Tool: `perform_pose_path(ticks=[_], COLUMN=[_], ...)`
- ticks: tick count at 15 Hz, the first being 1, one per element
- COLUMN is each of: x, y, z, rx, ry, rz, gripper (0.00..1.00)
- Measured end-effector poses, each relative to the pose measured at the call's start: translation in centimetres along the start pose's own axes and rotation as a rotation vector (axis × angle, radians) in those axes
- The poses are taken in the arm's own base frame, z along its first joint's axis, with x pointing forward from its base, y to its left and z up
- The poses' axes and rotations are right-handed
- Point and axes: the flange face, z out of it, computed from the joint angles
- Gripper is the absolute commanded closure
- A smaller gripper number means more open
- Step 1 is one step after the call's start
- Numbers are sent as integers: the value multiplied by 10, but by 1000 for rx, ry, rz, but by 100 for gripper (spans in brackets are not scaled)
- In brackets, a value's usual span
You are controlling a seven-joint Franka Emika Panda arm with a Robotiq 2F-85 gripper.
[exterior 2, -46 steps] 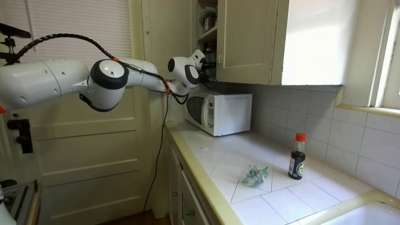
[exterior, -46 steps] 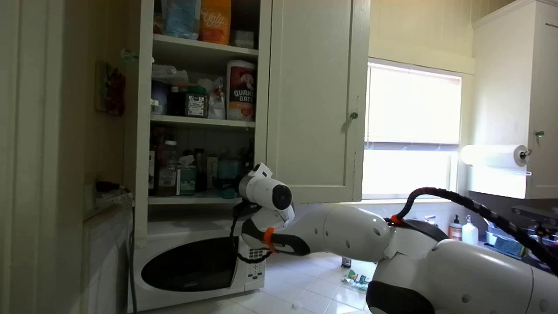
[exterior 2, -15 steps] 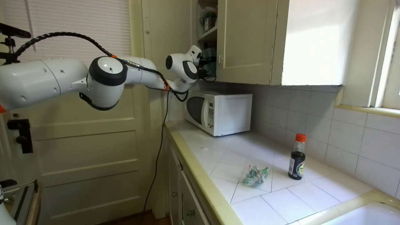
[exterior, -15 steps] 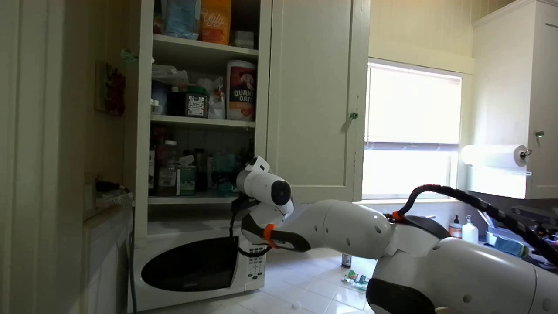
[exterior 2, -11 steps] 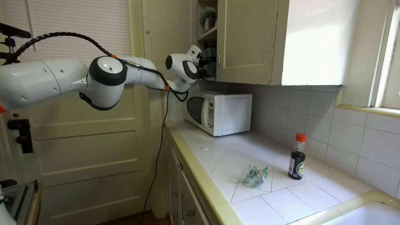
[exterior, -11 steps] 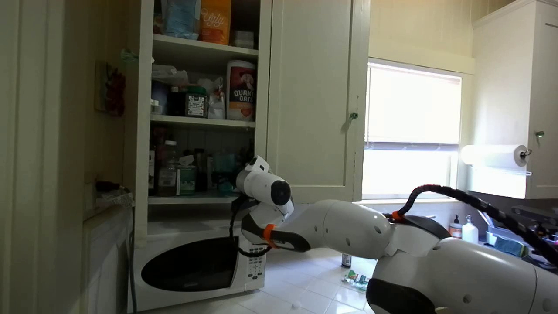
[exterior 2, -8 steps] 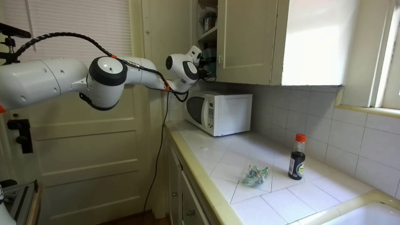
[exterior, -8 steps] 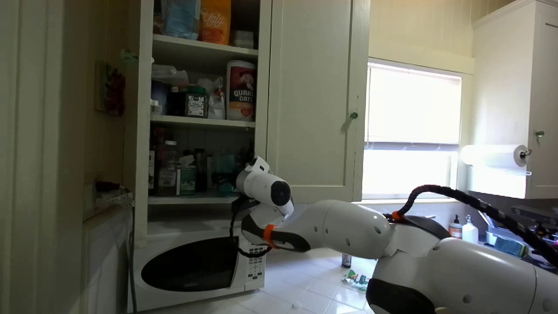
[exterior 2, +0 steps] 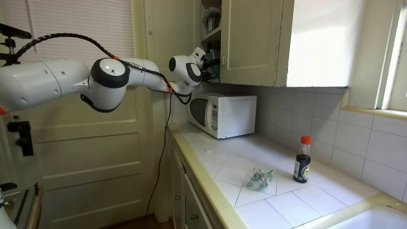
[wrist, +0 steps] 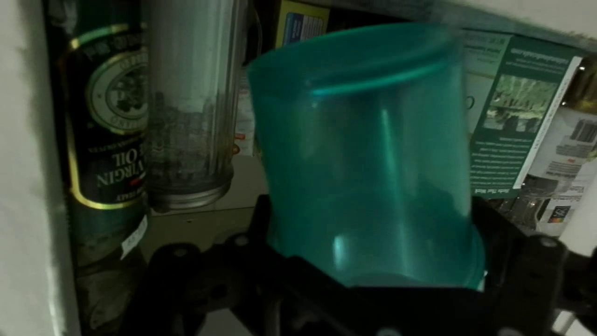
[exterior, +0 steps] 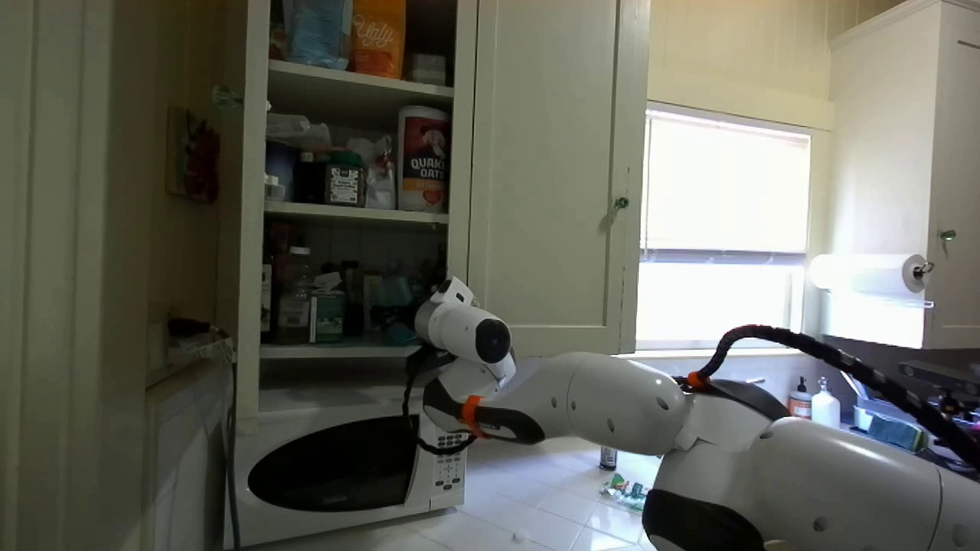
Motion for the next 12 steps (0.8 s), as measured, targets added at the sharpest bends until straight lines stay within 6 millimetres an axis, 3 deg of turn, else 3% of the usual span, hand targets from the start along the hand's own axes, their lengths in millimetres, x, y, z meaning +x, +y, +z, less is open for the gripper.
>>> perform_pose_path(ticks=[8,12], x=[-6,-9], y=[-4,5], z=[0,1], rx=[15,17], ry=[-12,-19], rz=[82,191], gripper=[0,0])
